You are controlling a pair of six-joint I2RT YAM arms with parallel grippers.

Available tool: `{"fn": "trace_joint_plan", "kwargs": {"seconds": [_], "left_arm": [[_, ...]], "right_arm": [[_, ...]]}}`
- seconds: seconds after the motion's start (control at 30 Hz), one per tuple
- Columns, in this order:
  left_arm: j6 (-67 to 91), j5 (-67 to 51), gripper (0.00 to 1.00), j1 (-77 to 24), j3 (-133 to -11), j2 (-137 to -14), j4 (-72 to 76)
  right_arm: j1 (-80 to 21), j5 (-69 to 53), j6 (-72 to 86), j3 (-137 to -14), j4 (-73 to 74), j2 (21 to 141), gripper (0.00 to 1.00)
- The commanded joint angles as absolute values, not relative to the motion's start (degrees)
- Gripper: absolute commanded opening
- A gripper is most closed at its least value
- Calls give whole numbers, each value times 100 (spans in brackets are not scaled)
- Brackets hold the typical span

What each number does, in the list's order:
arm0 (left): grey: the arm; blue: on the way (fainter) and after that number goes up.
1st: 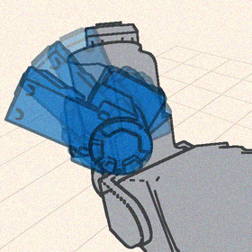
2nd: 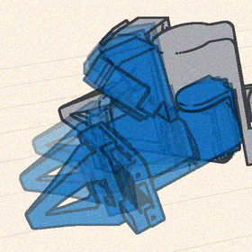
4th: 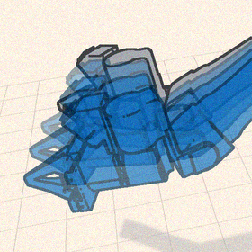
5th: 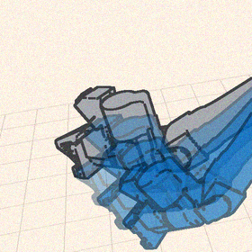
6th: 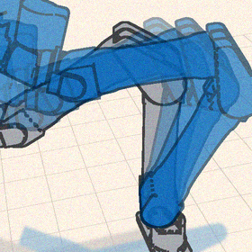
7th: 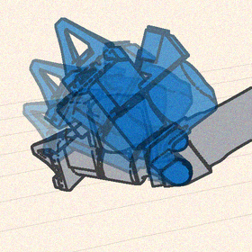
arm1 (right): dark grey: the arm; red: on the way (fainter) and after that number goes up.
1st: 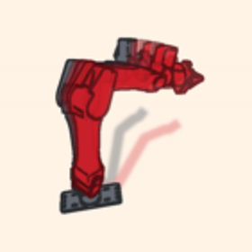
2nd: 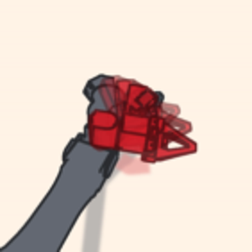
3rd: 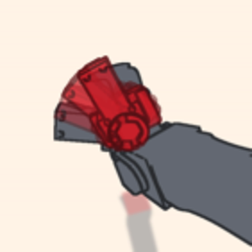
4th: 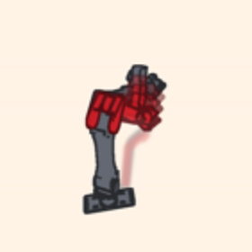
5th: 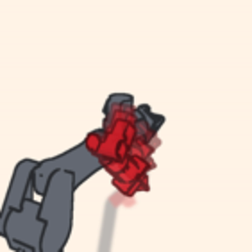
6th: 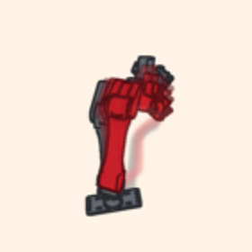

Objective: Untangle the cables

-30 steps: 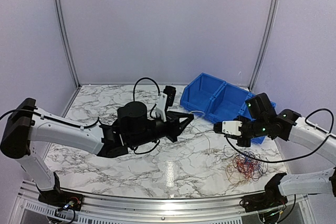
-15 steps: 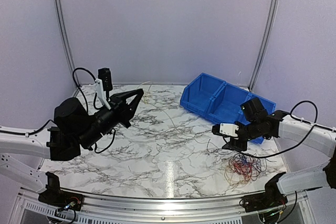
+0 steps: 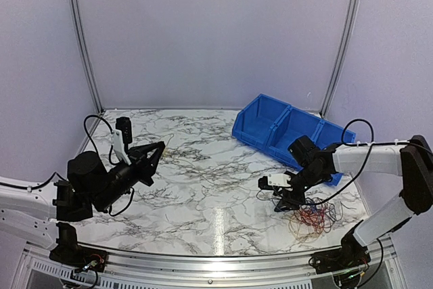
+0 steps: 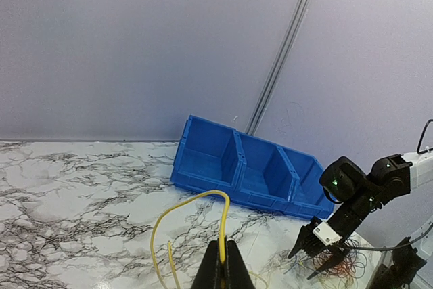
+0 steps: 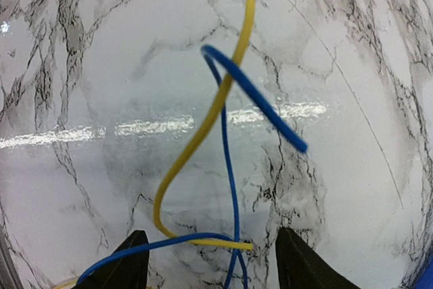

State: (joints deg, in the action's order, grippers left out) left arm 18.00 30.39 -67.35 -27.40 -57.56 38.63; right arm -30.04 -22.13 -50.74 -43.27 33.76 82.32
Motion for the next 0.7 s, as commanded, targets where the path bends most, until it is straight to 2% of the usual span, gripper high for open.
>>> {"fn": "trace_joint_plan", "kwargs": {"seconds": [0.0,0.03,0.07,0.13,0.2,0.37,0.67], "left_arm": [[1623,3455,0,-6724,-2752,-5348,3490],[1497,3545,0,-6721,-2815,-5231,3339],[1351,3661,0,-6723,-2884,-5109,3171],[988,3871,0,-6723,-3103,-4834,2790],[584,4094,0,-6723,-3392,-4530,2374],[-186,4622,0,-6724,-4128,-3904,1574],[-216,4667,0,-6724,-4606,-3764,721]], "right_arm": [[-3039,-1951,-5115,-4135,3247,8310,60],[-3041,-1832,-5143,-4082,3251,8314,57],[-3034,-1702,-5181,-4019,3258,8319,48],[-2992,-1480,-5256,-3935,3291,8343,25],[-2855,-1331,-5309,-3895,3316,8373,11],[-2316,-1236,-5432,-3864,3348,8331,0],[-2188,-1033,-5092,-3954,3280,8153,0]]}}
